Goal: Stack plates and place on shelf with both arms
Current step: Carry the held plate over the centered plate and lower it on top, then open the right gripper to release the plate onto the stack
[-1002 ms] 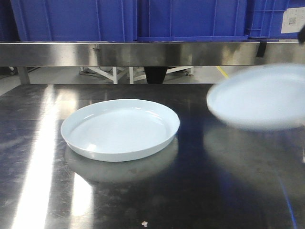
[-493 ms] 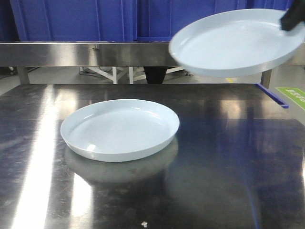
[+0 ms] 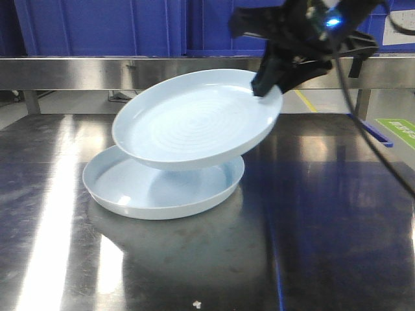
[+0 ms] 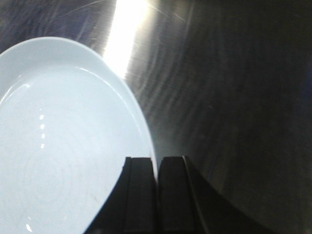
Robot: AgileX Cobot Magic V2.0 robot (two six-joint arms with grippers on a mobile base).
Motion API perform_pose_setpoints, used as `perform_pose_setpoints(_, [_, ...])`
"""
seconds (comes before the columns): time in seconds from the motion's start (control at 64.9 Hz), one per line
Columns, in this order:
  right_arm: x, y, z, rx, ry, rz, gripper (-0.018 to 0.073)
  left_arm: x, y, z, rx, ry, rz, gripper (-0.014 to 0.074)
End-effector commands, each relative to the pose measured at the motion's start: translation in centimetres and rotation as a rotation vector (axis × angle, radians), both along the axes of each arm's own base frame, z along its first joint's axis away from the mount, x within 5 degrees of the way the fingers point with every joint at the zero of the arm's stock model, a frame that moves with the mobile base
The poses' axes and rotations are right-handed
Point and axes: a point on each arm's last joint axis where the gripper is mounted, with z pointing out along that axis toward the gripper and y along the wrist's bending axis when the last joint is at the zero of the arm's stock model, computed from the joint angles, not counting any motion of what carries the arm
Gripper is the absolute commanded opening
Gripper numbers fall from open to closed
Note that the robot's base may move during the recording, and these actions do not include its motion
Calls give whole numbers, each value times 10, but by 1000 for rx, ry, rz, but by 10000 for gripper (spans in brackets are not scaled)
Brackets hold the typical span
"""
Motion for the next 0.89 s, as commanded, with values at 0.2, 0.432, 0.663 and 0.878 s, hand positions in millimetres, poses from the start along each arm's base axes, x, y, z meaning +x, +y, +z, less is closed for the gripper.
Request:
perform_pose_setpoints(0.2, [12, 25, 17, 49, -97, 41, 20, 2, -2, 17, -23, -111, -17, 83])
perform_pose_setpoints(0.432, [14, 30, 9, 42, -83, 49, 20, 2, -2, 17, -23, -111, -17, 83])
perform_pose_setpoints(0.663, [17, 31, 6, 44, -90, 46, 20, 2, -2, 17, -23, -111, -17, 83])
perform_pose_setpoints(0.878, [18, 32, 5, 42, -86, 46, 20, 2, -2, 17, -23, -111, -17, 83])
